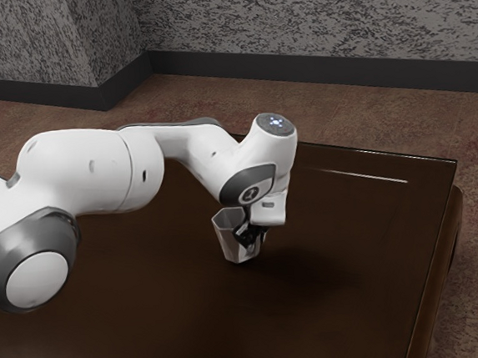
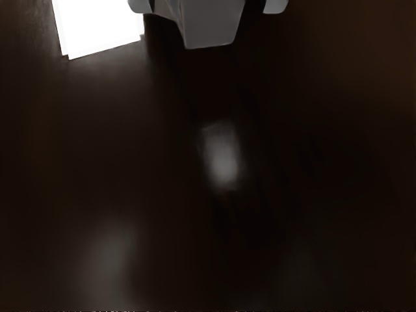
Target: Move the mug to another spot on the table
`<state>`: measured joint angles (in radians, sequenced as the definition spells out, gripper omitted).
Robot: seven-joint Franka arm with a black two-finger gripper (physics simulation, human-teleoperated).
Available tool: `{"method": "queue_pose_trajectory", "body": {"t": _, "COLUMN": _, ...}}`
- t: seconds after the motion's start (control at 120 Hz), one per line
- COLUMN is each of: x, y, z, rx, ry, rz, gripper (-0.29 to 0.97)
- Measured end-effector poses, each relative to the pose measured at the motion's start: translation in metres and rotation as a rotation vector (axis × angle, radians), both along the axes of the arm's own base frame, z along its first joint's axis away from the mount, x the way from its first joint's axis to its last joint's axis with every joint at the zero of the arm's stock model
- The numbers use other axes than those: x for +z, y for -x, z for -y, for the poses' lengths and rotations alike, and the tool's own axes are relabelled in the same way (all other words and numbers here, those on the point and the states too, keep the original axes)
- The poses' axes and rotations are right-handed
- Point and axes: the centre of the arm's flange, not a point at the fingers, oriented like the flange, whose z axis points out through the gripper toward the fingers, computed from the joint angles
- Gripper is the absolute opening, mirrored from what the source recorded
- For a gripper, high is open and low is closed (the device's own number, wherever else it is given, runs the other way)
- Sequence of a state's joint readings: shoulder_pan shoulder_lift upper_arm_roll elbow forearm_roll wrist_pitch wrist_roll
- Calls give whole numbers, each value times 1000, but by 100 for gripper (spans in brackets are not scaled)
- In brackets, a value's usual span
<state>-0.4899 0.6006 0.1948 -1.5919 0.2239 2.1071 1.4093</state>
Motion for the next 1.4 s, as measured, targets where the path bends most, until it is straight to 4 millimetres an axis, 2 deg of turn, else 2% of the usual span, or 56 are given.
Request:
{"method": "queue_pose_trajectory", "body": {"t": 0.217, "x": 2, "y": 0, "z": 1, "rx": -10, "ry": 4, "rz": 4, "gripper": 8}}
{"method": "queue_pose_trajectory", "body": {"t": 0.367, "x": 21, "y": -1, "z": -1, "rx": -11, "ry": 13, "rz": 28, "gripper": 4}}
{"method": "queue_pose_trajectory", "body": {"t": 0.542, "x": 34, "y": -5, "z": -23, "rx": 21, "ry": -15, "rz": 44, "gripper": -2}}
{"method": "queue_pose_trajectory", "body": {"t": 0.667, "x": 34, "y": -4, "z": -35, "rx": 42, "ry": -74, "rz": 35, "gripper": -5}}
{"method": "queue_pose_trajectory", "body": {"t": 0.825, "x": 22, "y": 5, "z": -60, "rx": 110, "ry": -176, "rz": 15, "gripper": -6}}
{"method": "queue_pose_trajectory", "body": {"t": 0.975, "x": 8, "y": 16, "z": -74, "rx": 184, "ry": -253, "rz": 17, "gripper": -7}}
{"method": "queue_pose_trajectory", "body": {"t": 1.267, "x": -19, "y": 24, "z": -82, "rx": 323, "ry": -300, "rz": 53, "gripper": -8}}
{"method": "queue_pose_trajectory", "body": {"t": 1.367, "x": -22, "y": 23, "z": -81, "rx": 354, "ry": -296, "rz": 80, "gripper": -9}}
{"method": "queue_pose_trajectory", "body": {"t": 1.4, "x": -22, "y": 23, "z": -81, "rx": 364, "ry": -294, "rz": 88, "gripper": -5}}
